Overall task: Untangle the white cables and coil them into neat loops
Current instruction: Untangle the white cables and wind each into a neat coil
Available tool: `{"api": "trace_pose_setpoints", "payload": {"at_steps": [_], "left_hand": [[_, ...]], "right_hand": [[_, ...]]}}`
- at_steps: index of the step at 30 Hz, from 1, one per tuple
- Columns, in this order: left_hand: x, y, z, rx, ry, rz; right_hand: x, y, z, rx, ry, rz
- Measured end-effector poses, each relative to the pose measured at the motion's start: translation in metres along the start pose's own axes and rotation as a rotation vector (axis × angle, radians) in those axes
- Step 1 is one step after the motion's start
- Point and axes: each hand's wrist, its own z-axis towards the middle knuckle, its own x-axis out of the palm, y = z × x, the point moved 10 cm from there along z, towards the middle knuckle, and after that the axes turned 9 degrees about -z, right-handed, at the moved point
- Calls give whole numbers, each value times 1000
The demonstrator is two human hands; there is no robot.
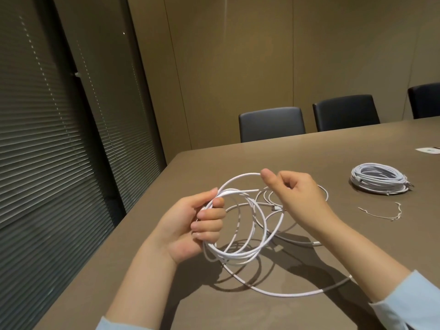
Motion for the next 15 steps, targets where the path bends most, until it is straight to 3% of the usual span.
{"api": "trace_pose_setpoints", "payload": {"at_steps": [15], "left_hand": [[2,-23,-11,208,-37,19]], "right_hand": [[-22,-31,10,146,-123,15]]}}
